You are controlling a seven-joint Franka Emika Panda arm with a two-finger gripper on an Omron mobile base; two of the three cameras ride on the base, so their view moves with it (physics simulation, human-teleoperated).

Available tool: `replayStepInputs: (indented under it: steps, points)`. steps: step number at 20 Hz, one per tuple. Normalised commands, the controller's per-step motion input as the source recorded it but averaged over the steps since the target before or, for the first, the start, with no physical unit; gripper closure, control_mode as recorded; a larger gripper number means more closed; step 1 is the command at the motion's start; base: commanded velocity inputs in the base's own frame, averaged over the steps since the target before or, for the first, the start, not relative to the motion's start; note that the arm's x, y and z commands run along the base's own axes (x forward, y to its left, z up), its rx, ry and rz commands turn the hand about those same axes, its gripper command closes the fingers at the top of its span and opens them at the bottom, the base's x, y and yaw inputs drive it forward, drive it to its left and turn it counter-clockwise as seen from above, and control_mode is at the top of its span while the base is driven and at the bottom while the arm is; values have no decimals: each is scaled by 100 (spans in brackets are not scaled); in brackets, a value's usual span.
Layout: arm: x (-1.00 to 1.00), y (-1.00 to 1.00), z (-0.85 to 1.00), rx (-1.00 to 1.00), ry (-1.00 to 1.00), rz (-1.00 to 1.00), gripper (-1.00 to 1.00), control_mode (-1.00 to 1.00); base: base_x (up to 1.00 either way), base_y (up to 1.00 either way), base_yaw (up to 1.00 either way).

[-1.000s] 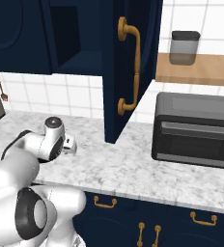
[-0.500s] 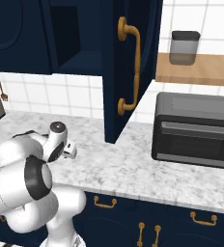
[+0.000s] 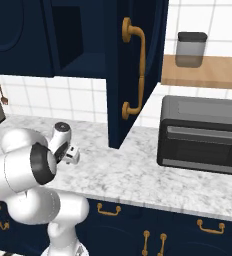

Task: Pick up the bowls on the counter and stack them on top of one another in the open cabinet. Place the smaller bowl on top of the larger bowl.

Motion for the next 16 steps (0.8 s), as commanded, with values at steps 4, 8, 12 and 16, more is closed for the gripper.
replayStepInputs:
  steps: [4,8,12,16]
  points:
    - [0,0,-34,0,0,0,-100,-100,0,0,0]
    - [0,1,-35,0,0,0,-100,-100,0,0,0]
    - [0,4,-24,0,0,0,100,-100,0,0,0]
    - [0,0,0,0,0,0,100,-100,0,0,0]
